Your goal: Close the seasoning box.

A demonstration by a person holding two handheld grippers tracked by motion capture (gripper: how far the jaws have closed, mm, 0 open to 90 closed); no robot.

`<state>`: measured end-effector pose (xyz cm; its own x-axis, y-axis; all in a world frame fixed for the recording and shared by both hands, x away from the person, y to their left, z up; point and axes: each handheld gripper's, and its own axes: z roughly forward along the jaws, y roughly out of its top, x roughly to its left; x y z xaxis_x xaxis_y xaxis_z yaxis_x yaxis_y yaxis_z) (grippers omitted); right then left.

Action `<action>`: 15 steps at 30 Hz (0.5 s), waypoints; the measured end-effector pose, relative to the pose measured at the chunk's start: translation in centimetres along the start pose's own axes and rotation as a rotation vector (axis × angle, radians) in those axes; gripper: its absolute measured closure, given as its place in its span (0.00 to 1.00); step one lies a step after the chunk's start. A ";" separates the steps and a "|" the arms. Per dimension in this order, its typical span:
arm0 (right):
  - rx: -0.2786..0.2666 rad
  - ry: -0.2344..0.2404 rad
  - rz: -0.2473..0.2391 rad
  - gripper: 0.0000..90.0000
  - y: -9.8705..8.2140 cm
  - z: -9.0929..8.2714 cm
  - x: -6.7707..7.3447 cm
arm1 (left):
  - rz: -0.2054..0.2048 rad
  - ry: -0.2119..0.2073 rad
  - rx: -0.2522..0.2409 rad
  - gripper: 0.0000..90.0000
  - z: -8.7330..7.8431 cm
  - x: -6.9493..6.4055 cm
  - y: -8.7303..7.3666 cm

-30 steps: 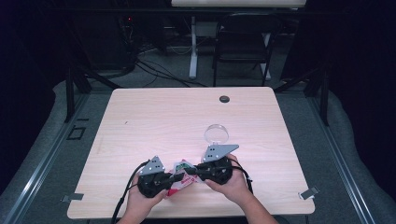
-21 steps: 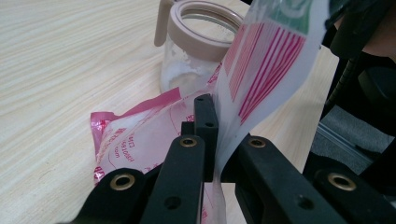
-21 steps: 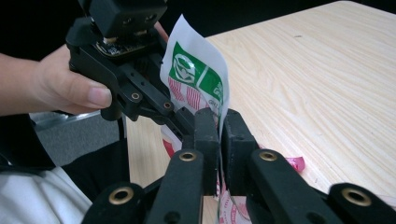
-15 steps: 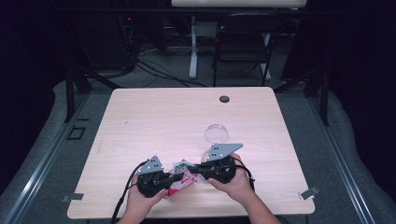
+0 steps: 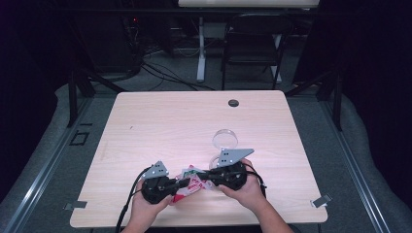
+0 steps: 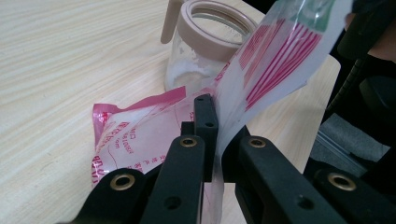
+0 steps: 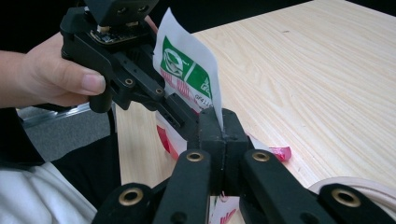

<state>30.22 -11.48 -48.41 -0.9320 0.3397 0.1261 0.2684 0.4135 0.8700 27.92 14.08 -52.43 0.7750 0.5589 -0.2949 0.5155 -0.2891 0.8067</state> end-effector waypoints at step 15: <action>-0.009 0.057 -0.027 0.76 0.1 0.4 0.0 | -0.008 -0.029 0.004 1.00 0.2 0.2 -0.1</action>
<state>30.33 -11.07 -48.56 -0.9514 0.2795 0.1294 0.2412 0.4146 0.8775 28.10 14.05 -52.69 0.7811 0.5387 -0.3159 0.5231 -0.2880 0.8021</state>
